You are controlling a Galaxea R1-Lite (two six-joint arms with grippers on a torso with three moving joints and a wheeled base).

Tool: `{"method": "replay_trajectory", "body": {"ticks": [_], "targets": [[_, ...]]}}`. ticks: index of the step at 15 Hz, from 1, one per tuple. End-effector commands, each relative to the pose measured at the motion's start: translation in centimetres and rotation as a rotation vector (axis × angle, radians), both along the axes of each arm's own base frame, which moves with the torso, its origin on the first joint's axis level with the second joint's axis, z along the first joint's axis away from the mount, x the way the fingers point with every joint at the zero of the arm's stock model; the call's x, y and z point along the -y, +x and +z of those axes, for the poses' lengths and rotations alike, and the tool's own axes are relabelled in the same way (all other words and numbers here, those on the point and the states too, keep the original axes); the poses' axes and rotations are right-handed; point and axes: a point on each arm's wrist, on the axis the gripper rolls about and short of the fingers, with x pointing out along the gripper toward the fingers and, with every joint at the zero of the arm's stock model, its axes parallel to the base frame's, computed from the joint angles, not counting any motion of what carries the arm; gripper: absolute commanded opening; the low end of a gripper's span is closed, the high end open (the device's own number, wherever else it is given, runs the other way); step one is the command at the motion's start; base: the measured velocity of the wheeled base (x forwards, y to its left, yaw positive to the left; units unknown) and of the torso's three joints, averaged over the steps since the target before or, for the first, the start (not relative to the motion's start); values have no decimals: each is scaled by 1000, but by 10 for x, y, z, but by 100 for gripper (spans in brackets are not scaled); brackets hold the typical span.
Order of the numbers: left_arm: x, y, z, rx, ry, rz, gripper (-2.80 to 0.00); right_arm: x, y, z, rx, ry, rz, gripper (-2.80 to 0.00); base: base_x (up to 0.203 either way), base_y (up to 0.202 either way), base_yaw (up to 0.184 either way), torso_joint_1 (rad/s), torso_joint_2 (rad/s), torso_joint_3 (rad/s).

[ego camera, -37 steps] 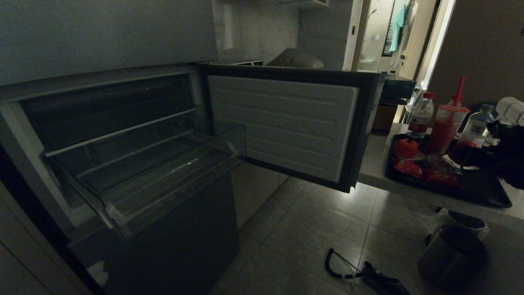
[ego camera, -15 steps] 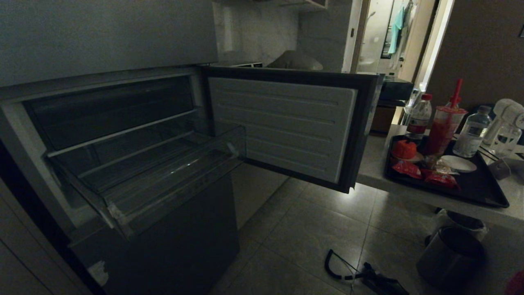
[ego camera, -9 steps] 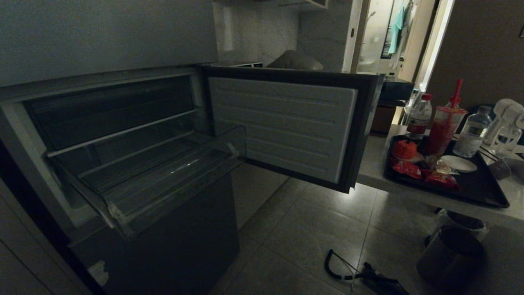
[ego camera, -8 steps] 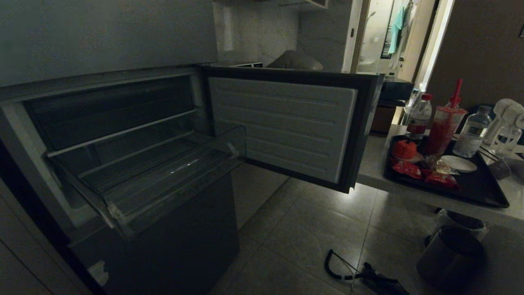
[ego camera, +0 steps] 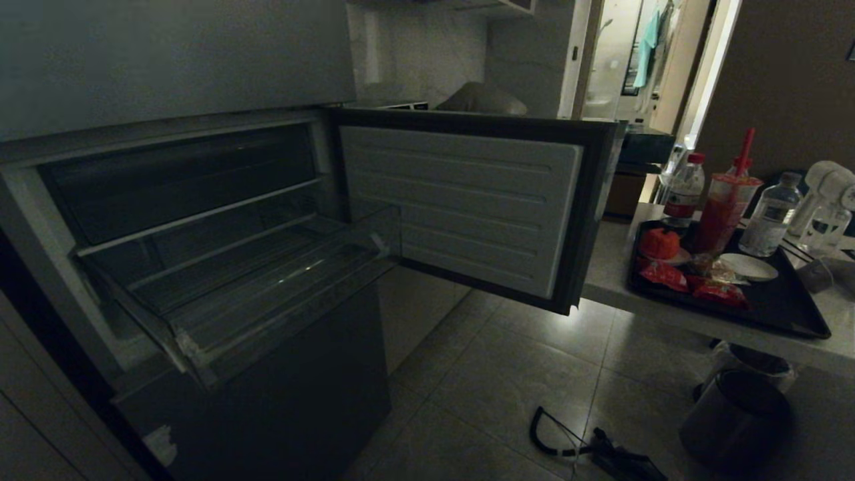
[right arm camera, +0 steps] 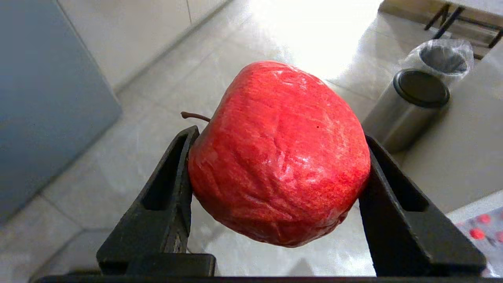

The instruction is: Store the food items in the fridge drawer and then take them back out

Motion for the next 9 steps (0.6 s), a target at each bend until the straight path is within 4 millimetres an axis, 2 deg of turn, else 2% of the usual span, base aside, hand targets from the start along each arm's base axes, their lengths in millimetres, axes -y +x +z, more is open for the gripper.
{"method": "replay_trajectory", "body": {"ticks": [1, 4, 9], "targets": [[0, 0, 0, 0, -4, 1, -280, 0, -4, -2, 89, -36, 30, -280, 0, 0, 0, 0, 0, 0], [0, 0, 0, 2, -4, 0, -280, -1, -17, -6, 259, -95, 77, -280, 0, 0, 0, 0, 0, 0], [0, 0, 0, 2, -3, 0, -280, 0, -16, -6, 278, -16, 63, -280, 0, 0, 0, 0, 0, 0]]}}
